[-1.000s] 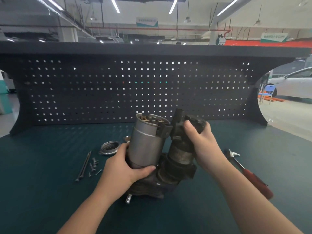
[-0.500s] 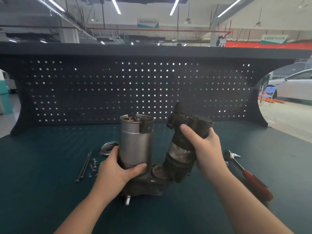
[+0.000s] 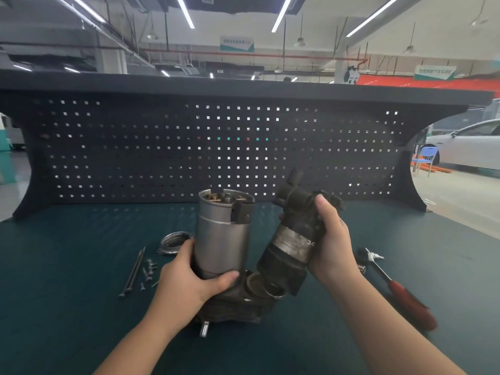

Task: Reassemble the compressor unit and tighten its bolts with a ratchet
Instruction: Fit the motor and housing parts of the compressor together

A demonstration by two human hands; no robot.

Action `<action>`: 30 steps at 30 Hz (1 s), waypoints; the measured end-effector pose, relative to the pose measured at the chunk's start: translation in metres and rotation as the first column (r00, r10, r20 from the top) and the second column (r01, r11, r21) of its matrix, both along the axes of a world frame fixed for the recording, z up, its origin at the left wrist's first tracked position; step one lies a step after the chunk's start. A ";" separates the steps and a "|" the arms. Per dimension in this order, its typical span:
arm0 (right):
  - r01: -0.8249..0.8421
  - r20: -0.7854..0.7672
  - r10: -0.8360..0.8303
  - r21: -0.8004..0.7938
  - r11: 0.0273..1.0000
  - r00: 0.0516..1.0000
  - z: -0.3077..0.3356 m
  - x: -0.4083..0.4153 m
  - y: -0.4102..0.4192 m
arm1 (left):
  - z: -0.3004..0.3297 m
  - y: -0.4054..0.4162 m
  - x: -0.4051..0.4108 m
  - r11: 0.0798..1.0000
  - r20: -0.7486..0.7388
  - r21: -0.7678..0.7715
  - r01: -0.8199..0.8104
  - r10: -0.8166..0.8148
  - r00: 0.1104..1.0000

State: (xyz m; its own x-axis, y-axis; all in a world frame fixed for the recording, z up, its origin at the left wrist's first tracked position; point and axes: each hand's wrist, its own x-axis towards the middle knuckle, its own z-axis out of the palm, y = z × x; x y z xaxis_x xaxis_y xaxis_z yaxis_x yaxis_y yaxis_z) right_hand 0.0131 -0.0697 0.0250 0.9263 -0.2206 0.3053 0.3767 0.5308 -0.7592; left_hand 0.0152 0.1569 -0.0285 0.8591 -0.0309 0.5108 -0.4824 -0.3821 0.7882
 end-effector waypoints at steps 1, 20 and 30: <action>-0.027 -0.017 0.027 -0.005 1.000 0.999 0.000 0.002 0.002 | 0.001 -0.001 -0.002 1.000 0.001 0.002 0.011 -0.011 1.000; 0.060 0.002 -0.060 0.001 0.998 0.998 -0.017 0.011 -0.001 | 0.004 -0.007 -0.004 0.999 0.019 0.033 0.021 -0.022 1.000; 0.311 0.127 -0.302 -0.062 0.948 0.945 -0.012 0.002 0.008 | -0.001 -0.002 0.001 0.999 -0.025 -0.038 -0.010 0.009 1.000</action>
State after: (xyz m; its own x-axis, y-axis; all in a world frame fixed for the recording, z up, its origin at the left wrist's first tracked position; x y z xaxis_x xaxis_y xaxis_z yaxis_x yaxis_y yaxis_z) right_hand 0.0152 -0.0613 0.0131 0.7754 -0.4586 0.4340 0.5986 0.3149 -0.7366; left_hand 0.0161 0.1554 -0.0295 0.8715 -0.0039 0.4903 -0.4594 -0.3558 0.8138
